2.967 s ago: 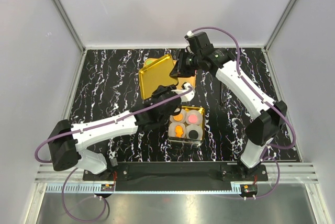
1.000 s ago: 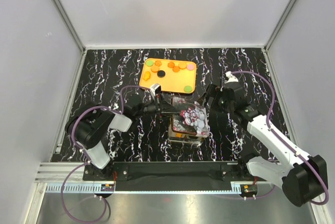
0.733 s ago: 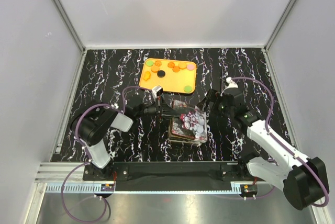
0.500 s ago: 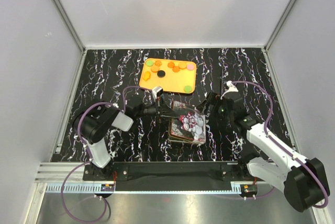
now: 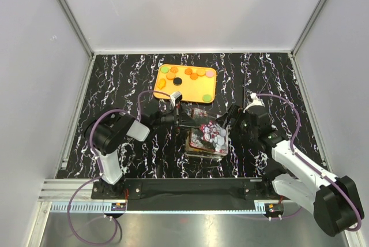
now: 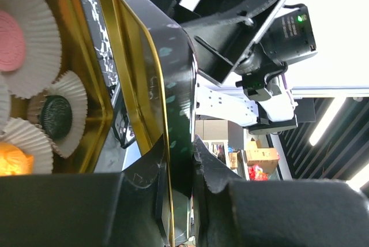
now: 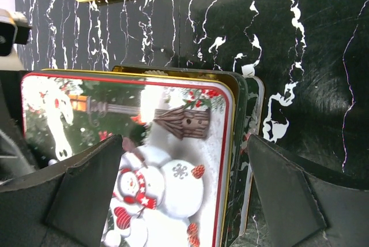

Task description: Pack the cookies

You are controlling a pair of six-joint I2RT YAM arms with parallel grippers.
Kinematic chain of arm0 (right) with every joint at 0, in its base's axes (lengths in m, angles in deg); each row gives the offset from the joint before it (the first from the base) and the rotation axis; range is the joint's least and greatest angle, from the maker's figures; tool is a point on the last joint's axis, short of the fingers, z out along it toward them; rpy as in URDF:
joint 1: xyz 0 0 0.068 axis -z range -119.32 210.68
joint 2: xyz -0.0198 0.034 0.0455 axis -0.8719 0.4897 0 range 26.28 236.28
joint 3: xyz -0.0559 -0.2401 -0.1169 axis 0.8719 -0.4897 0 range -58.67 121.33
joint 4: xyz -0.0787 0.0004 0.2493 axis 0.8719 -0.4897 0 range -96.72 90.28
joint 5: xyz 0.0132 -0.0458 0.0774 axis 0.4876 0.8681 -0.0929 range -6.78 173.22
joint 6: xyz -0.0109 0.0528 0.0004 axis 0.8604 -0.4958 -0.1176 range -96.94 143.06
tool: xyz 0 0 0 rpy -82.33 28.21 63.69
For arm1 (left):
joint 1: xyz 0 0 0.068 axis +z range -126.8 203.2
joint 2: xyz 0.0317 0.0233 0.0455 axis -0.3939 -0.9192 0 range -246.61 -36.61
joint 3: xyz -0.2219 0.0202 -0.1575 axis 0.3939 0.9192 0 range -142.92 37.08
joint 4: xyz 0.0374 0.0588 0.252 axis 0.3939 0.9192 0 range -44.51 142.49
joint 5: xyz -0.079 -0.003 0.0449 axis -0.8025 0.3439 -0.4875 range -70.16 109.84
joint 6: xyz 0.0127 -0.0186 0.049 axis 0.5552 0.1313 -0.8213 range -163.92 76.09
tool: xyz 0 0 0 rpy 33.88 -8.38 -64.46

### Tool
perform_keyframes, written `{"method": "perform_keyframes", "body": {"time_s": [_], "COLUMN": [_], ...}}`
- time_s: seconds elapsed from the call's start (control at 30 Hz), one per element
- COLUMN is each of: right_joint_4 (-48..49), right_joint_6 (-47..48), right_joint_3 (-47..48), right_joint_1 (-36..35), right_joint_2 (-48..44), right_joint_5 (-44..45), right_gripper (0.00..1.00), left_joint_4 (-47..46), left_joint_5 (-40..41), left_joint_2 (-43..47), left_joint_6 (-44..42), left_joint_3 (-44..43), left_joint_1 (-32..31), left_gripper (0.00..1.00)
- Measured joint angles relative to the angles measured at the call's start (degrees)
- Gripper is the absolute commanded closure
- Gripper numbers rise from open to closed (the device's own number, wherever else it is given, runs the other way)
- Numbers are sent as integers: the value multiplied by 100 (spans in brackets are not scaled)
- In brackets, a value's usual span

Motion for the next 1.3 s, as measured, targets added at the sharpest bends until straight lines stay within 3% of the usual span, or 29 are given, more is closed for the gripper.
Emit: {"method": "perform_keyframes", "body": {"time_s": [1.3], "right_joint_4": [1036], "right_joint_6": [-225], "right_joint_3": [-748], "right_joint_1": [-37], "right_joint_2": [345], "right_joint_5": [-361], "right_gripper": [1], "left_joint_4": [-20], "left_joint_5": [-22], "left_joint_2": [-581], "left_joint_6": [-168], "left_joint_3": [-114], "left_joint_1": [129], "left_gripper": [95]}}
